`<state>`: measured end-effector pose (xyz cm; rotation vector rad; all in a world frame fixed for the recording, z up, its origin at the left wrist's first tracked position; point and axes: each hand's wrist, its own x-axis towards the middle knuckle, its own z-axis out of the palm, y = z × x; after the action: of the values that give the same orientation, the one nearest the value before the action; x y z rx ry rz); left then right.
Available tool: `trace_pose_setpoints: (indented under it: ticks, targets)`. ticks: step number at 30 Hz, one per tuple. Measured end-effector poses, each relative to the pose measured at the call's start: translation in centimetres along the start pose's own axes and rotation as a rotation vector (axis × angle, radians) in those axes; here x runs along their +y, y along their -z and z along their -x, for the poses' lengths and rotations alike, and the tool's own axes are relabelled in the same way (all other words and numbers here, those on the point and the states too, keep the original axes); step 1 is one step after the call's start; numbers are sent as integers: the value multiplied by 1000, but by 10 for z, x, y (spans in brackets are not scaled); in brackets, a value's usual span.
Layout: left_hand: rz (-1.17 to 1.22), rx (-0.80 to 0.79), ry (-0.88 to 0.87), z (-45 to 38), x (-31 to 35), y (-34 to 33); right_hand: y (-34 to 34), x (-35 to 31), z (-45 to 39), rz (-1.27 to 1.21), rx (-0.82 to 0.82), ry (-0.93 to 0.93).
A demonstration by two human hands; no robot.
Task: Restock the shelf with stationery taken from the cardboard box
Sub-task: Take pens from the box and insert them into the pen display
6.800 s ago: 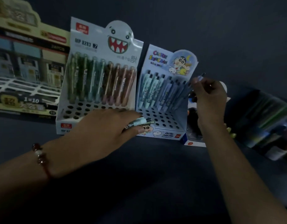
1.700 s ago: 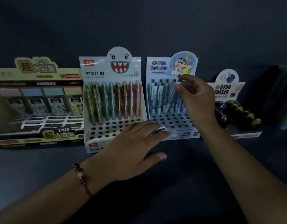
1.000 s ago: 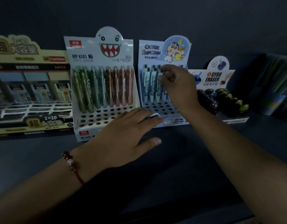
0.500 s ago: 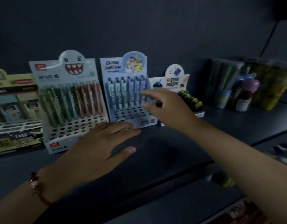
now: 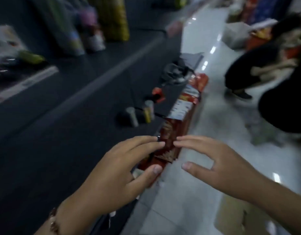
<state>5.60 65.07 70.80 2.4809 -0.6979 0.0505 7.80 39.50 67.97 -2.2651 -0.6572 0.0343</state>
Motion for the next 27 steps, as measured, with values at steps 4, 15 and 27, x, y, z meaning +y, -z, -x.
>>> trace_pose_setpoints:
  ticks: [4,15,27]
  targets:
    - [116,-227,-114,-46,60,-103,24,63,131,-26,126,-321]
    - [106,-791,-433,-144,217,-332,60,154,386,-135,457,-1055]
    - [62,-1148,-517,-270,276,-580,56,339,457,-319,688,-1552]
